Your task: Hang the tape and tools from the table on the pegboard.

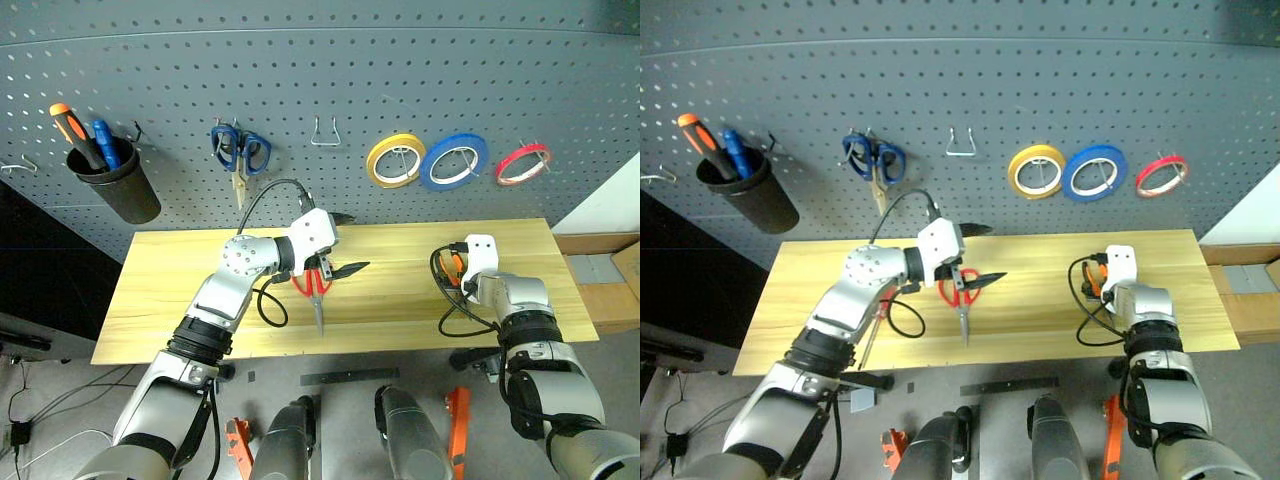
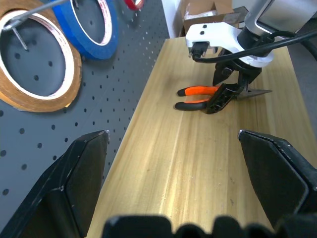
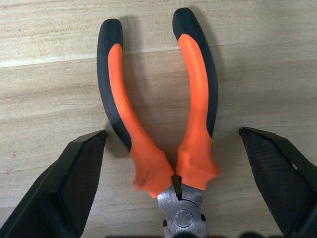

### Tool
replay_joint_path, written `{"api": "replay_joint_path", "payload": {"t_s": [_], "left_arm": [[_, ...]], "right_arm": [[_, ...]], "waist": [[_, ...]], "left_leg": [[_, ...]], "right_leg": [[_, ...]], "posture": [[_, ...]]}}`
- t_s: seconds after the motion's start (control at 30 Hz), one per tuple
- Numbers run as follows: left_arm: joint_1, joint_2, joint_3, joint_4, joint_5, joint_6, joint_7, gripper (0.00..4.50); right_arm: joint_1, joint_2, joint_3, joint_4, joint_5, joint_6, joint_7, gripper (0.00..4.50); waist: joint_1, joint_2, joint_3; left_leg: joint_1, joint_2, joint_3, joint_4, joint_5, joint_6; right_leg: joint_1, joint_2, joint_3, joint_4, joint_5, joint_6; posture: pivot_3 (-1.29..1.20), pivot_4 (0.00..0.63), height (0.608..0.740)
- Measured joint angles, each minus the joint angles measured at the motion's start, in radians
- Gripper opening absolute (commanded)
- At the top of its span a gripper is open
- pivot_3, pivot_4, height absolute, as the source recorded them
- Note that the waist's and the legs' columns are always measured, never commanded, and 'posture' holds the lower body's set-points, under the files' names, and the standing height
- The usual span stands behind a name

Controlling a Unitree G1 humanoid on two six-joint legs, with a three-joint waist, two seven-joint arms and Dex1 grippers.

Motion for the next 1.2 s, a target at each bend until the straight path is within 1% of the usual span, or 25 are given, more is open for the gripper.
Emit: {"api": "replay_joint_path", "payload": {"t_s": [0.1, 0.17, 0.27, 0.3, 0.47, 0.57, 0.67, 0.77, 0.8, 0.87, 0.93, 1.0, 1.07, 1.13, 1.2], "left_arm": [[0.008, 0.000, 0.009, -0.002, 0.000, 0.005, 0.007, 4.50], [0.018, 0.000, 0.022, -0.003, -0.002, 0.016, 0.011, 4.50], [0.020, 0.000, 0.025, -0.007, -0.006, 0.028, 0.018, 4.50], [0.021, 0.000, 0.028, -0.010, -0.006, 0.036, 0.019, 4.50], [0.058, 0.005, 0.072, -0.043, -0.025, 0.066, 0.026, 4.50], [0.092, 0.013, 0.111, -0.080, -0.046, 0.101, 0.045, 4.50], [0.139, 0.032, 0.171, -0.122, -0.077, 0.151, 0.072, 4.50], [0.175, 0.047, 0.220, -0.158, -0.094, 0.177, 0.098, 4.50], [0.183, 0.050, 0.235, -0.172, -0.105, 0.190, 0.112, 4.50], [0.215, 0.055, 0.293, -0.205, -0.128, 0.209, 0.150, 4.50], [0.230, 0.059, 0.340, -0.234, -0.148, 0.230, 0.182, 4.50], [0.239, 0.060, 0.368, -0.264, -0.162, 0.239, 0.210, 4.50], [0.240, 0.060, 0.385, -0.288, -0.171, 0.242, 0.235, 4.50], [0.241, 0.060, 0.410, -0.292, -0.181, 0.249, 0.261, 4.50], [0.240, 0.060, 0.430, -0.295, -0.194, 0.257, 0.285, 4.50]], "right_arm": [[-0.023, -0.011, 0.007, 0.064, -0.005, -0.041, 0.011, 3.56], [-0.028, -0.015, 0.021, 0.097, -0.014, -0.075, 0.027, 2.84], [-0.038, -0.015, 0.056, 0.130, -0.033, -0.118, 0.050, 1.92], [-0.041, -0.016, 0.066, 0.142, -0.039, -0.132, 0.056, 1.86], [-0.040, -0.019, 0.089, 0.159, -0.052, -0.178, 0.077, 1.86], [0.009, -0.018, 0.100, 0.069, -0.055, -0.164, 0.086, 1.86], [0.118, -0.015, 0.119, -0.193, -0.052, -0.093, 0.086, 1.86], [0.194, 0.003, 0.129, -0.463, -0.038, -0.014, 0.083, 1.86], [0.224, 0.015, 0.140, -0.580, -0.036, 0.021, 0.076, 1.86], [0.298, 0.058, 0.194, -0.847, -0.036, 0.059, 0.054, 1.86], [0.338, 0.104, 0.277, -1.043, -0.040, 0.068, 0.035, 1.86], [0.339, 0.153, 0.357, -1.170, -0.058, 0.065, 0.006, 1.86], [0.320, 0.202, 0.410, -1.240, -0.072, 0.053, -0.019, 1.86], [0.264, 0.251, 0.430, -1.237, -0.082, 0.037, -0.047, 1.86], [0.171, 0.290, 0.425, -1.192, -0.093, -0.003, -0.072, 1.86]], "waist": [[0.000, -0.001, 0.000], [-0.001, -0.001, -0.001], [-0.001, -0.002, -0.001], [-0.001, -0.003, -0.002], [-0.002, -0.004, -0.003], [-0.002, -0.004, -0.003], [-0.002, -0.004, -0.003], [-0.003, -0.004, -0.003], [-0.002, -0.004, -0.003], [-0.003, -0.004, -0.003], [-0.002, -0.004, -0.003], [0.001, -0.004, -0.003], [0.004, -0.004, -0.003], [0.008, -0.005, -0.003], [0.010, -0.005, -0.003]], "left_leg": [[0.000, 0.000, 0.000, 0.004, 0.000, 0.000], [0.000, 0.001, 0.000, 0.006, 0.000, 0.000], [0.000, 0.002, 0.001, 0.007, 0.001, 0.001], [0.000, 0.002, 0.001, 0.007, 0.001, 0.001], [0.001, 0.003, 0.001, 0.008, 0.001, 0.001], [0.001, 0.003, 0.001, 0.007, 0.001, 0.001], [-0.001, 0.003, 0.002, 0.006, 0.001, 0.001], [-0.002, 0.003, 0.002, 0.006, 0.001, 0.001], [-0.002, 0.003, 0.001, 0.006, 0.001, 0.001], [-0.002, 0.004, 0.001, 0.006, 0.000, 0.000], [-0.003, 0.005, 0.001, 0.006, 0.000, 0.000], [-0.003, 0.004, 0.000, 0.007, 0.000, 0.000], [-0.002, 0.004, 0.000, 0.008, 0.001, 0.000], [-0.002, 0.004, 0.000, 0.008, 0.002, 0.000], [-0.001, 0.004, 0.000, 0.008, 0.003, 0.000]], "right_leg": [[0.000, 0.001, 0.001, 0.001, 0.000, 0.000], [0.000, 0.002, 0.003, 0.002, 0.001, 0.001], [0.001, 0.003, 0.005, 0.002, 0.003, 0.002], [0.001, 0.003, 0.005, 0.002, 0.003, 0.002], [0.001, 0.004, 0.007, 0.002, 0.004, 0.002], [-0.001, 0.004, 0.007, 0.002, 0.004, 0.002], [-0.004, 0.004, 0.008, 0.005, 0.004, 0.002], [-0.005, 0.004, 0.008, 0.005, 0.004, 0.002], [-0.005, 0.004, 0.008, 0.005, 0.004, 0.002], [-0.006, 0.004, 0.008, 0.005, 0.004, 0.002], [-0.007, 0.005, 0.008, 0.004, 0.004, 0.002], [-0.007, 0.005, 0.008, 0.004, 0.004, 0.003], [-0.005, 0.005, 0.008, 0.003, 0.004, 0.003], [-0.004, 0.005, 0.008, 0.001, 0.005, 0.004], [-0.004, 0.005, 0.008, 0.001, 0.006, 0.004]], "posture": [[-0.16, 0.250, 0.740], [-0.16, 0.250, 0.740], [-0.16, 0.249, 0.740], [-0.16, 0.248, 0.740], [-0.15, 0.245, 0.740], [-0.16, 0.248, 0.740], [-0.16, 0.250, 0.740], [-0.16, 0.251, 0.740], [-0.16, 0.251, 0.740], [-0.16, 0.251, 0.740], [-0.15, 0.249, 0.740], [-0.14, 0.248, 0.740], [-0.13, 0.245, 0.740], [-0.13, 0.243, 0.740], [-0.12, 0.240, 0.740]]}}
